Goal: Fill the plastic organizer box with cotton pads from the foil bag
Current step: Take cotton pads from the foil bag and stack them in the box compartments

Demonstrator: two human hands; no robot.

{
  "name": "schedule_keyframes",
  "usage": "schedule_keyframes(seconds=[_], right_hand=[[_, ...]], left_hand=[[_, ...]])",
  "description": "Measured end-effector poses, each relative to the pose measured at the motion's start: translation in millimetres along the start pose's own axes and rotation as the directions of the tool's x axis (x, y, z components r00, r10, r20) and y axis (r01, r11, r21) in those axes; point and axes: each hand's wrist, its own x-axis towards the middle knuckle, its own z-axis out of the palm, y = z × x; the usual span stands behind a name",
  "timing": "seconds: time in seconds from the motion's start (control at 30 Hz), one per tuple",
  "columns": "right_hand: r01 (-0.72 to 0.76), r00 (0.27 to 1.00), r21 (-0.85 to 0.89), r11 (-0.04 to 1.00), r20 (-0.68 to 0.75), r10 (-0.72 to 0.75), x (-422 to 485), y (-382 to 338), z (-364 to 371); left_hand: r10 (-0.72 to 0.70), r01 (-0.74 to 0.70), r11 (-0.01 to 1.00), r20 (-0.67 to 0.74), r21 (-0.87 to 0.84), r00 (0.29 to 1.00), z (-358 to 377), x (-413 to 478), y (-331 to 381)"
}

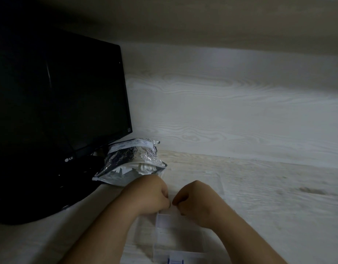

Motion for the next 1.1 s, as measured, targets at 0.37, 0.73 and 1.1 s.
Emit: schedule_keyframes(seconds=[0.37,0.73,1.1], right_hand=[[0.042,0.994,0.010,0.999,-0.096,-0.041,-10,7,-7],[0.076,0.991,-0.021,0.997,-0.113,-0.078,-10,8,-4],[0.082,0.989,-0.028,0.996,-0.123,-0.085,-7,9,-3]], left_hand=[[-0.226,0.200,0.974,-0.393,-0.106,0.891,0,19,-31],[-0.296,0.287,0.955,-0.266,-0.072,0.918,14,32,-40],[-0.268,0.253,0.963,-0.340,-0.089,0.901,13,30,-35]])
